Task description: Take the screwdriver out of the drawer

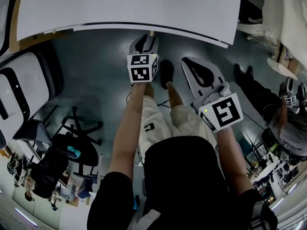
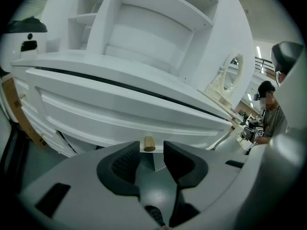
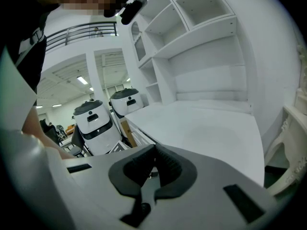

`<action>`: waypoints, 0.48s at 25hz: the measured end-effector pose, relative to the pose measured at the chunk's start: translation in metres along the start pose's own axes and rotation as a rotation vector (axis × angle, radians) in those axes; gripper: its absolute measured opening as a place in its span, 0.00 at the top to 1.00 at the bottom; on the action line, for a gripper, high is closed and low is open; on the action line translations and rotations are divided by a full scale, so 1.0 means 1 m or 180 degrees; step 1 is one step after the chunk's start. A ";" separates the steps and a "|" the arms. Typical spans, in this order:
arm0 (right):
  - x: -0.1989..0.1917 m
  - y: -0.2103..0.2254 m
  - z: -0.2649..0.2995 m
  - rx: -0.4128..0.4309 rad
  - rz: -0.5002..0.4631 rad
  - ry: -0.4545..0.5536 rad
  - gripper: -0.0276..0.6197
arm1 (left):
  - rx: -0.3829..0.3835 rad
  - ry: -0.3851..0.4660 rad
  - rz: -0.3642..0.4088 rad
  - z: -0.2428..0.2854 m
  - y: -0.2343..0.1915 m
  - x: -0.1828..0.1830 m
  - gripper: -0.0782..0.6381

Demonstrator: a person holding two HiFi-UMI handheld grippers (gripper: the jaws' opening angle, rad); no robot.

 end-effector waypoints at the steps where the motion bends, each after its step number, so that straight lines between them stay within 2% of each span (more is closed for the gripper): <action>1: -0.001 0.000 0.000 -0.0006 0.0007 -0.0003 0.93 | 0.0003 -0.0017 0.0005 0.003 0.000 -0.001 0.69; 7: -0.001 0.008 -0.002 -0.0051 0.0045 -0.0018 0.93 | 0.0077 -0.0100 0.0153 0.016 0.000 -0.002 0.69; 12: -0.005 0.015 -0.004 -0.0089 0.0078 -0.0022 0.93 | 0.0127 -0.0104 0.0141 0.019 -0.001 -0.004 0.74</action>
Point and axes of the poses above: the fingertips, and each gripper's own axes: z forward along the fingers, y to its right, x out of its top, the point moved 4 cm from there along -z, backward along the fingers, and after that the axes turned 2 degrees about z, right-handed, at the moved point
